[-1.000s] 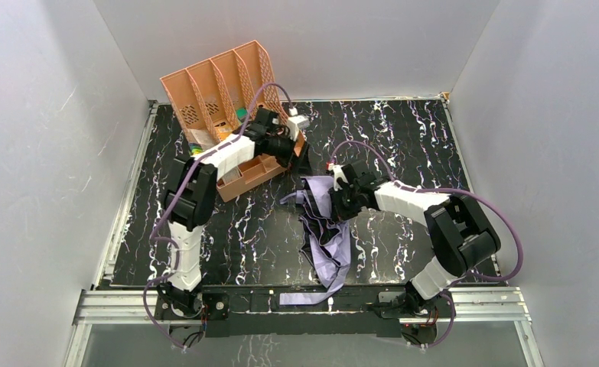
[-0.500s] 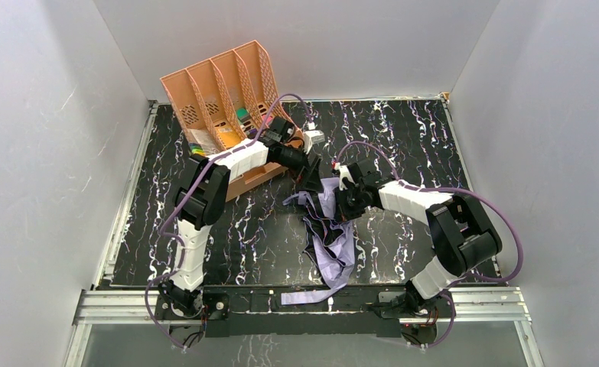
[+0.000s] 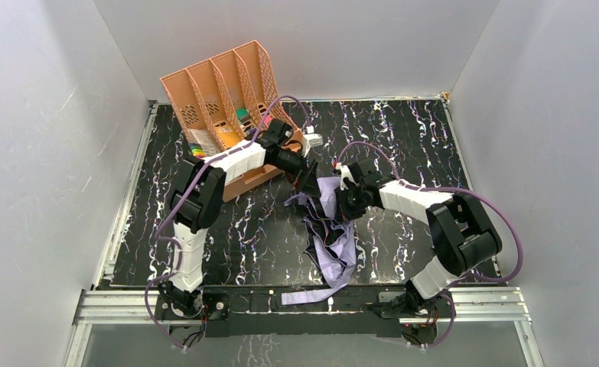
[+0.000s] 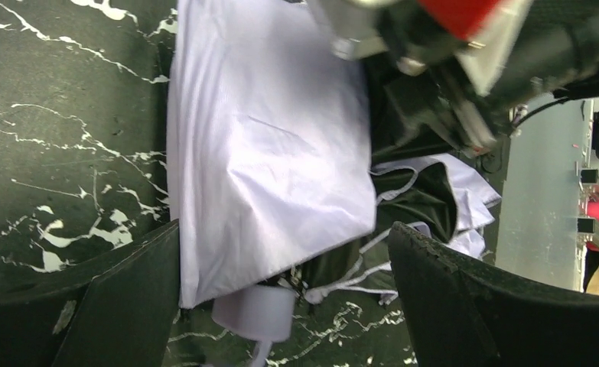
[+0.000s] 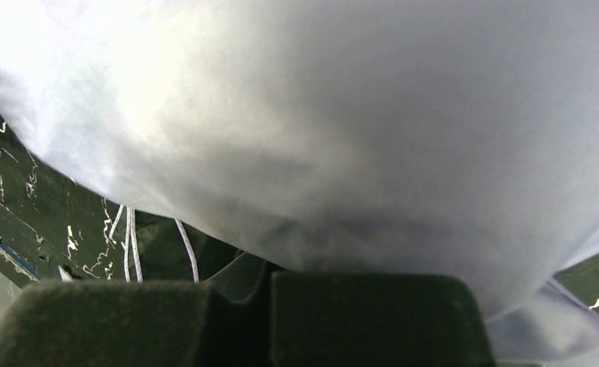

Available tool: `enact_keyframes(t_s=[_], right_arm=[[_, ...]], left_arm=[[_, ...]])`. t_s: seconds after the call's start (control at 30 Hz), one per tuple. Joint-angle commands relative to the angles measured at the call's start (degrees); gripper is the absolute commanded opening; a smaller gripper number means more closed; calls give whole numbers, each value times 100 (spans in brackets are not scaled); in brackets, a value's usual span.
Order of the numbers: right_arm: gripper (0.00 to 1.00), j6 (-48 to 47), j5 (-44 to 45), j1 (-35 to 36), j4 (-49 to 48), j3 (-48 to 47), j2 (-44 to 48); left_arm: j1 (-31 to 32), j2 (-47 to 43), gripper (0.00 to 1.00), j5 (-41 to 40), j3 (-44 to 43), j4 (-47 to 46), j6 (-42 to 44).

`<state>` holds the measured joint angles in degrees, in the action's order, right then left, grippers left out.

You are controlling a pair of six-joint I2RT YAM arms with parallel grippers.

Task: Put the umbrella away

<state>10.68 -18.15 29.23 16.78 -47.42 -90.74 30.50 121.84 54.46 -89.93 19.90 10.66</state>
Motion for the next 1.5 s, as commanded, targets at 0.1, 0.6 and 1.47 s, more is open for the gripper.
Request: enact_keyframes(t_s=[0.1,0.6,1.47], right_arm=[[0,-29,983,-265,916,-173,-300],[0,-409,842,-275,1158,-471,-337],[1,-367,728,-277,1078,-440,-467]], left_arm=[[17,-1003,89,190,411,376,206],[-27,-461,98,-1391,-1259,371,236],[572,6,98,-813,-529,592,613]])
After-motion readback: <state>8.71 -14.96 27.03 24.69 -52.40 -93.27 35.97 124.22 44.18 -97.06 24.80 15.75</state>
